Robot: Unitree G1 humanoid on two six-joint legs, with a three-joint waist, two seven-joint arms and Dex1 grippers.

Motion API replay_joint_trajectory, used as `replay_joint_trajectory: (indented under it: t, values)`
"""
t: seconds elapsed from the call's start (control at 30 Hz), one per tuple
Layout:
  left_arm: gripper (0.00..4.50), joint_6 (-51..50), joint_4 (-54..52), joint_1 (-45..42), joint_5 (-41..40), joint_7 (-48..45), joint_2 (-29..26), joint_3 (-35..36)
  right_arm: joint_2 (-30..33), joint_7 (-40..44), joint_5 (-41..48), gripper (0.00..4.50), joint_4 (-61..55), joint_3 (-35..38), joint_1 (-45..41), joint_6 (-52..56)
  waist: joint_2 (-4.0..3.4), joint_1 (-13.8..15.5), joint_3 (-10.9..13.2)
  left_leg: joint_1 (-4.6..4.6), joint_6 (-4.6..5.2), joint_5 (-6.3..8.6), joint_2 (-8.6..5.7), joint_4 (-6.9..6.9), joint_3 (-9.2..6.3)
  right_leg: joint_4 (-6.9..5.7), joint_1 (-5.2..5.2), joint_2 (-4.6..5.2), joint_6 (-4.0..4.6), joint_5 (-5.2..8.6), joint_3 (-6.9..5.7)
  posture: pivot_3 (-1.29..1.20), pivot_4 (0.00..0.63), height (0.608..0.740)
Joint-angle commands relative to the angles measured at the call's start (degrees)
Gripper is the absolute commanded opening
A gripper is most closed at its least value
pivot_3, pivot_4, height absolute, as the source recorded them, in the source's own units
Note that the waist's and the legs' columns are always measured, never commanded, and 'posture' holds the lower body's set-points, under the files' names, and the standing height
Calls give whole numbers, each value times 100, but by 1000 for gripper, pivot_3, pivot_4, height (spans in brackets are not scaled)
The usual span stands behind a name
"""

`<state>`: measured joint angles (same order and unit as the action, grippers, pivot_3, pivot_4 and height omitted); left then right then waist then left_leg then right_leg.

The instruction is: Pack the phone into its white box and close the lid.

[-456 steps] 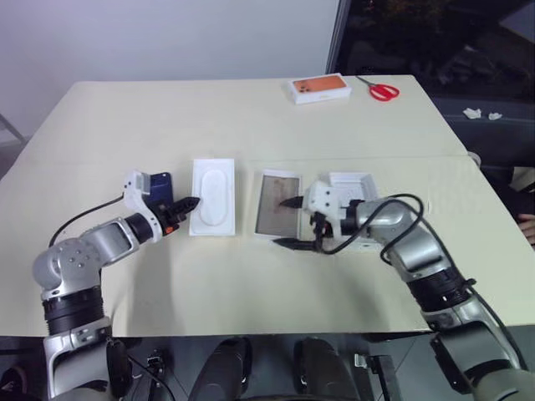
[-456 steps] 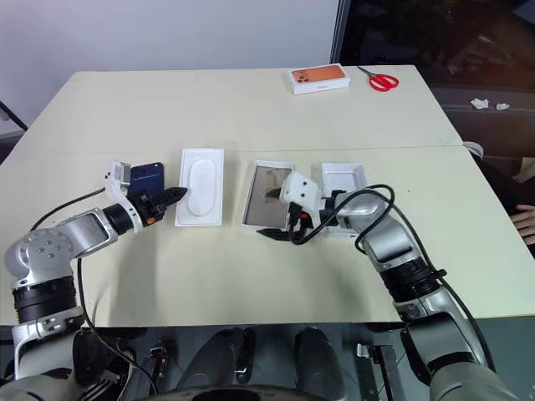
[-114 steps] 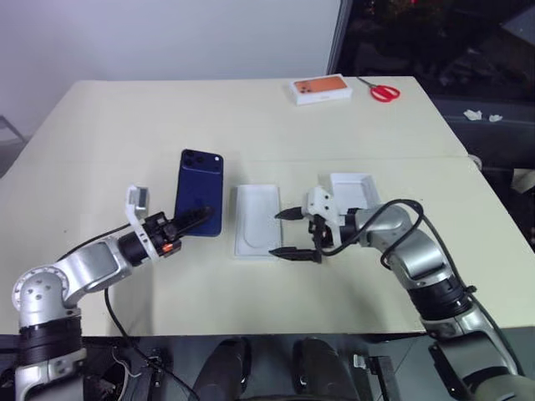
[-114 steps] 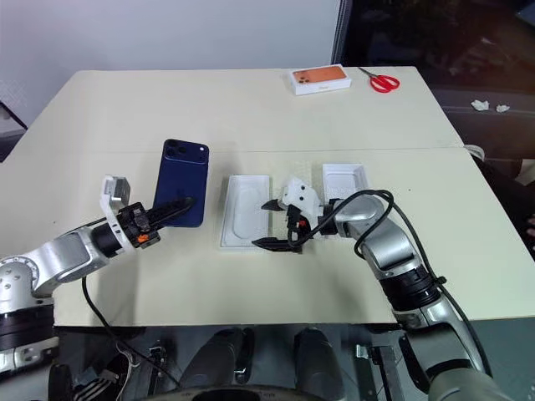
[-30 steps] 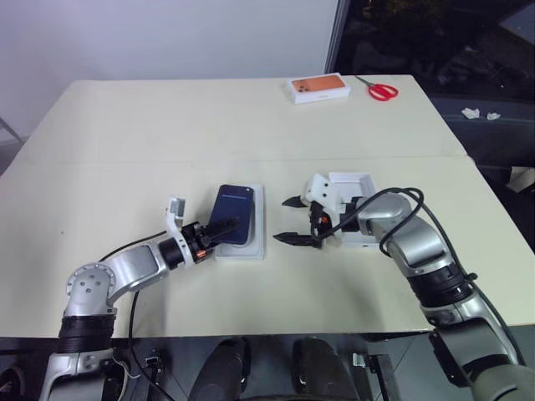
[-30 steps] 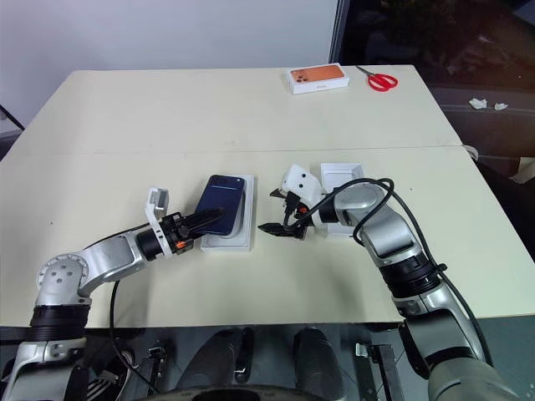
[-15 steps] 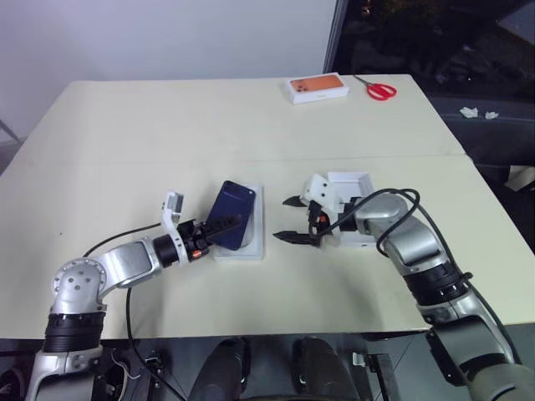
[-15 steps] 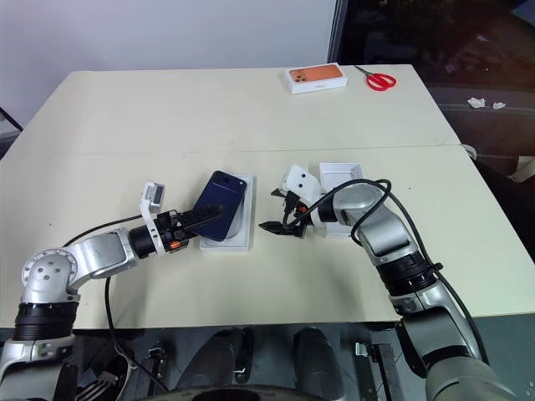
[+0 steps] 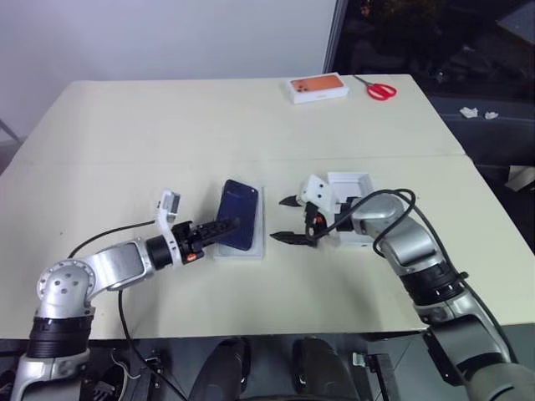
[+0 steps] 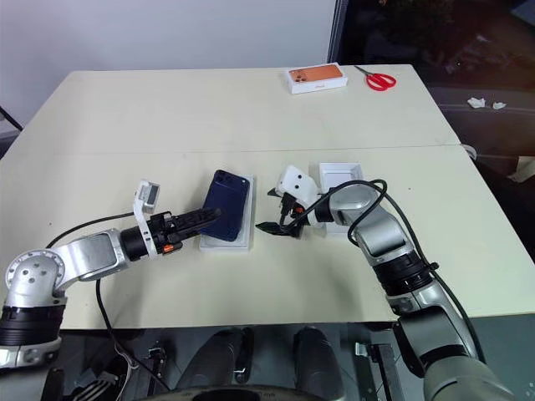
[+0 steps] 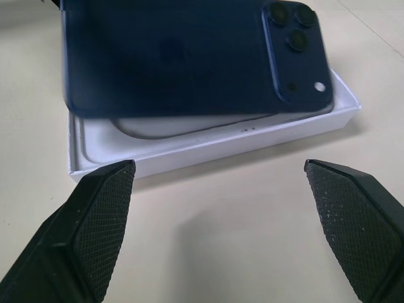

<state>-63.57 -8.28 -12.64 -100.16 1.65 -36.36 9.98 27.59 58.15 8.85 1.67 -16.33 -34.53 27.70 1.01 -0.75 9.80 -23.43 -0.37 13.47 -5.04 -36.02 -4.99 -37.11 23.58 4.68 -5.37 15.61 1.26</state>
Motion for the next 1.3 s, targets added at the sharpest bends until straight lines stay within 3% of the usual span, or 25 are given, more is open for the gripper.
replay_joint_trajectory:
  t: [0.03,0.23,0.6,0.63,0.73,0.9,0.97,1.07,1.3]
  values:
    - [4069,-24,-335,106,-53,-162,-200,120,-27,-23,-11,4500,-36,33,-114,-123,-1,2,0,0,0,0,0,0,0,0,1,0,0,0,0,0,150,740]
    - [4069,-11,-425,195,-72,-348,-483,199,-41,-20,-62,4500,20,13,-119,-192,0,13,0,0,0,0,0,-2,0,1,-2,1,0,0,-1,0,150,740]
    - [4069,360,-8,123,1397,-1171,-967,649,-123,-103,144,4500,123,321,-233,-121,-4,6,2,0,-1,0,1,3,0,2,0,-1,1,1,-1,0,150,740]
    - [3840,431,55,97,1611,-1233,-955,648,-132,-124,132,4500,166,331,-252,-139,-4,6,2,0,0,0,1,2,0,2,0,0,1,1,-1,0,150,740]
    - [2714,756,237,-134,2448,-1198,-849,512,-135,-193,-57,3596,252,201,-273,-371,-4,16,2,0,0,0,0,3,0,2,0,0,1,1,-2,0,150,740]
    - [103,1000,312,-397,3559,-1331,-557,85,-233,-495,-529,1013,503,-117,-247,-688,-3,10,2,0,0,0,-2,3,2,3,0,1,0,0,-1,0,150,740]
    - [0,1076,392,-475,4053,-1403,-458,-177,-292,-581,-636,41,596,-201,-251,-633,-3,8,2,0,-1,0,-2,3,2,2,1,1,0,0,-1,0,150,740]
    - [0,1141,648,-629,4700,-1669,-161,-723,-220,-658,-1078,41,755,-501,-235,-957,-4,4,2,0,-2,-1,-1,4,3,-2,3,-2,0,0,-1,0,150,740]
    - [0,1032,1014,-1148,5738,-2313,529,-1701,-323,-641,-1156,41,799,-486,-296,-1036,-8,77,-2,6,-1,-1,-8,-7,-3,-2,-14,2,-1,-1,-9,0,150,740]
